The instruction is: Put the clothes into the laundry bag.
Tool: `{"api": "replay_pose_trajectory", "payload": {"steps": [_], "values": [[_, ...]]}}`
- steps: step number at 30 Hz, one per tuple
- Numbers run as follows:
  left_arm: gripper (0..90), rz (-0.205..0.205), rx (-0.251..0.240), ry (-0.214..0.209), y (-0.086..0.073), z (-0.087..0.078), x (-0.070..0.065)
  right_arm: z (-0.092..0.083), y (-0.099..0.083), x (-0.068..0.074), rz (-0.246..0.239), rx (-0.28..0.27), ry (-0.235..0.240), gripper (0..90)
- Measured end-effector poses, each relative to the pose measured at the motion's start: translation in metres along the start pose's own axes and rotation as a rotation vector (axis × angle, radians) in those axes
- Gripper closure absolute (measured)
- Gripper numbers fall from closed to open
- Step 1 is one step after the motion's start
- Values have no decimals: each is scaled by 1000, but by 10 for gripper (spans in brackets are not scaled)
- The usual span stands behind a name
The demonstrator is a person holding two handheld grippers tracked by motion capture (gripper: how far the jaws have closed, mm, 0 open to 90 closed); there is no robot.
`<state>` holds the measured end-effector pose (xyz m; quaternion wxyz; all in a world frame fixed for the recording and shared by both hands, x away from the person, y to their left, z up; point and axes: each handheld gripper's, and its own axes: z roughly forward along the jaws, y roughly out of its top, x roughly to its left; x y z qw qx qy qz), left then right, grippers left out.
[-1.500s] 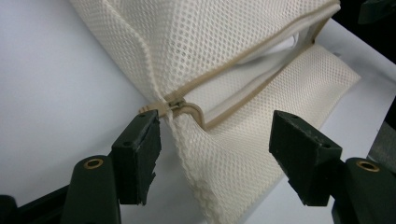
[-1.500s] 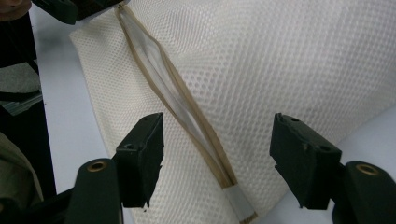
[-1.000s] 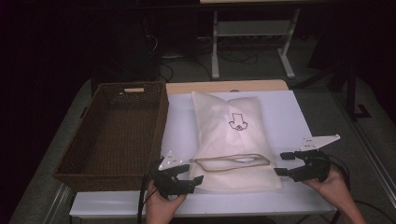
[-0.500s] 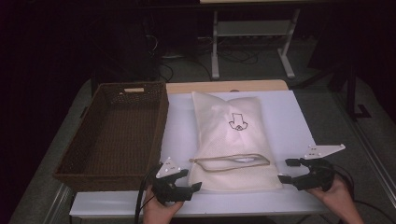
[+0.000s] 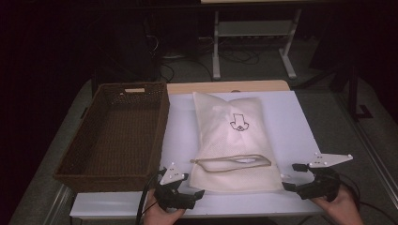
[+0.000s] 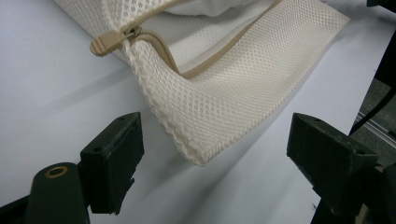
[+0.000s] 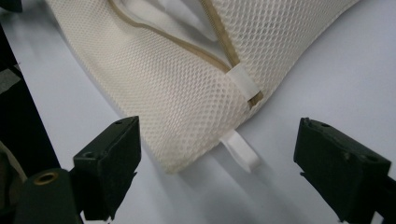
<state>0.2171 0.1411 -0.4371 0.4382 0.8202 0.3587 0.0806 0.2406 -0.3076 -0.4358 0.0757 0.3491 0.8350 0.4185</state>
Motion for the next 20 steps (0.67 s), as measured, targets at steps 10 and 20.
{"api": "replay_pose_trajectory", "payload": {"steps": [10, 20], "values": [[158, -7, -44, 10, 3, -13, -1, -12, -12, 7, 21, -40, -52, 139], [154, -9, -63, 14, 5, -19, 0, -16, -16, 10, 15, -39, -79, 139]]}}
